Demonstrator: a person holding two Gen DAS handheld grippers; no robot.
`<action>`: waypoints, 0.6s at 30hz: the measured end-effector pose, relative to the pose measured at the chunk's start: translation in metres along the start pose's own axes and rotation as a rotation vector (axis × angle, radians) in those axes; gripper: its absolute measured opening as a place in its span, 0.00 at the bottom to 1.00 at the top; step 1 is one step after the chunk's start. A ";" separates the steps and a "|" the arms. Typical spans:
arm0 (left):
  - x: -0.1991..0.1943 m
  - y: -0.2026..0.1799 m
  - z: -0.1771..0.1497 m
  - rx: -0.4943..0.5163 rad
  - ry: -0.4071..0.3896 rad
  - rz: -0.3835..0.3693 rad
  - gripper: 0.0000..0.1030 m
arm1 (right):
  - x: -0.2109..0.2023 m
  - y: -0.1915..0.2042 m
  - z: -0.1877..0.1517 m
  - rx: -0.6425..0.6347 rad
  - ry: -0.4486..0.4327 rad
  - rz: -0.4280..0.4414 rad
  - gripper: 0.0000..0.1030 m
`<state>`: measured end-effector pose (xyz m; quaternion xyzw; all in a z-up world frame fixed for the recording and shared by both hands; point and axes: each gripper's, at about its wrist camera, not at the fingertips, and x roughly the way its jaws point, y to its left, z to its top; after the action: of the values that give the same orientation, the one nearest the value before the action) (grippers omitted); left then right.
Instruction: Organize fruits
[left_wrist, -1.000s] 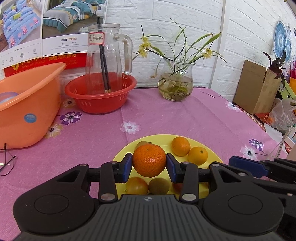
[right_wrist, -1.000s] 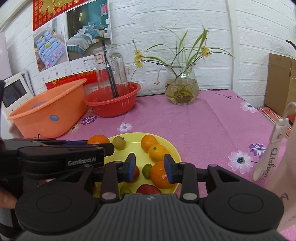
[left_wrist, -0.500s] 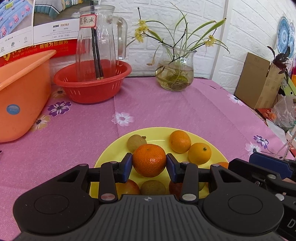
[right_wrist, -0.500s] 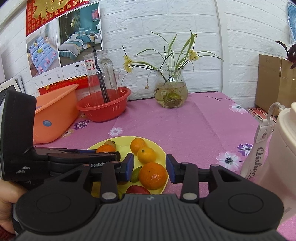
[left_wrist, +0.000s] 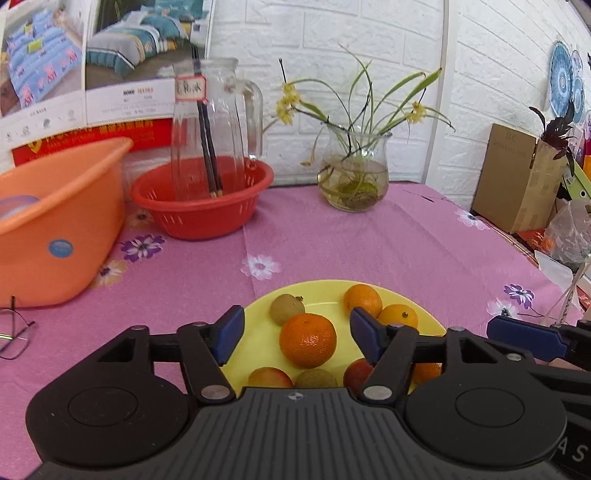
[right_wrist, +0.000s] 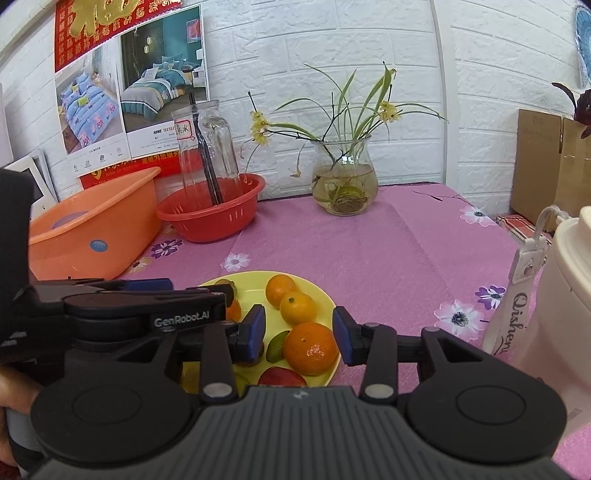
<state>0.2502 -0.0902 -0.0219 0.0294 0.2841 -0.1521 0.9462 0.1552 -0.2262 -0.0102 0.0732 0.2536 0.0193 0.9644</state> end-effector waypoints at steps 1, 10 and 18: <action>-0.004 0.001 0.000 -0.001 -0.007 0.005 0.65 | -0.002 0.000 0.000 -0.001 -0.003 0.000 0.62; -0.032 0.006 -0.003 -0.014 -0.017 0.037 0.72 | -0.022 0.006 0.003 -0.008 -0.027 0.007 0.62; -0.067 0.007 -0.002 -0.045 -0.017 0.064 0.76 | -0.051 0.009 0.006 -0.015 -0.054 0.009 0.62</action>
<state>0.1980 -0.0648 0.0125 0.0158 0.2781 -0.1156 0.9534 0.1141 -0.2221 0.0209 0.0676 0.2269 0.0236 0.9713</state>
